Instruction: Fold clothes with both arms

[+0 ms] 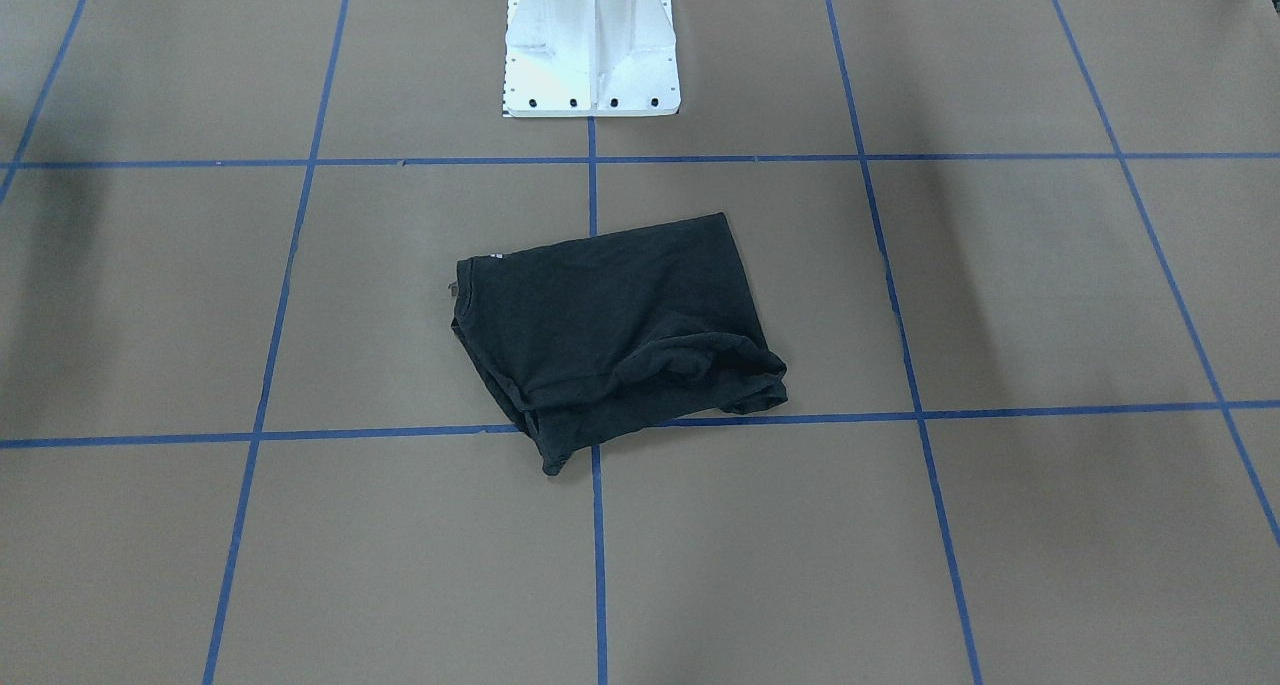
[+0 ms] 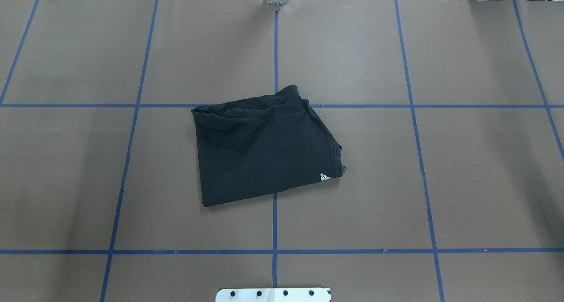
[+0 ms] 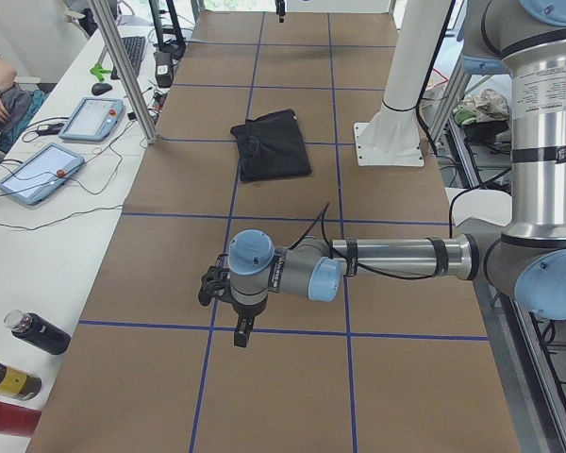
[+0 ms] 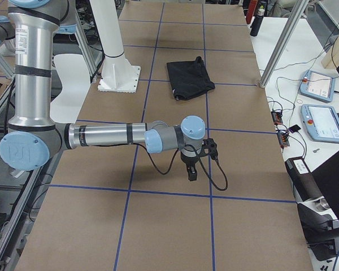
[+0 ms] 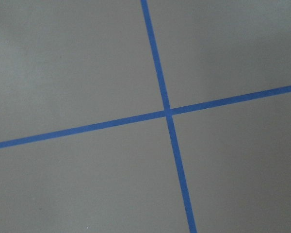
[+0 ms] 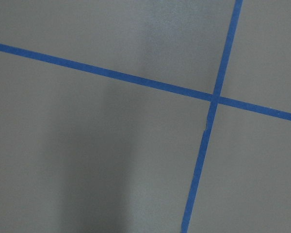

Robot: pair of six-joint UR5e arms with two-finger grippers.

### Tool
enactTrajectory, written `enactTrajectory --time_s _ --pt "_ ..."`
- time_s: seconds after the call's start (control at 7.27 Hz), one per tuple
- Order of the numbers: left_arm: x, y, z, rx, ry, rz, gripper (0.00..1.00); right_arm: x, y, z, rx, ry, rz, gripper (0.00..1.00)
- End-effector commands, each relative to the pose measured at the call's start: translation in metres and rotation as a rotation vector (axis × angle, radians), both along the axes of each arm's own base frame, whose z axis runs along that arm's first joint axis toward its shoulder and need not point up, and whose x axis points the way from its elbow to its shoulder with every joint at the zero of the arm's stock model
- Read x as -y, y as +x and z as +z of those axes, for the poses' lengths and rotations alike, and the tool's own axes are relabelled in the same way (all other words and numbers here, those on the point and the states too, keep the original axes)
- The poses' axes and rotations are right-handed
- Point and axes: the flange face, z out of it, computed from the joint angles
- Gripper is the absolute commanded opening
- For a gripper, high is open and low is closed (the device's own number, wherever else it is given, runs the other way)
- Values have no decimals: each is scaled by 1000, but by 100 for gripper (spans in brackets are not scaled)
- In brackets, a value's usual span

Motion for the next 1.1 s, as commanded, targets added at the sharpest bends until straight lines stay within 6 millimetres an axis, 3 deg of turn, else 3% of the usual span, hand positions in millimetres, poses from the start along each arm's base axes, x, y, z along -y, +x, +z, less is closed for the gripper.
enactTrajectory --time_s 0.0,0.14,0.41,0.69,0.96 --pt "5 0 4 12 -77 124 100 -1 4 2 -3 -2 7 100" --pt "15 -2 -8 10 -99 172 100 -2 4 3 -3 -5 7 100" --pt "-2 -6 -42 6 -39 172 100 -7 5 6 -6 -12 9 100" --pt "-4 -10 -69 0 8 149 100 -7 6 6 -7 -14 13 100" --pt "-7 -38 -89 -39 31 32 100 -7 7 6 -9 -14 15 100"
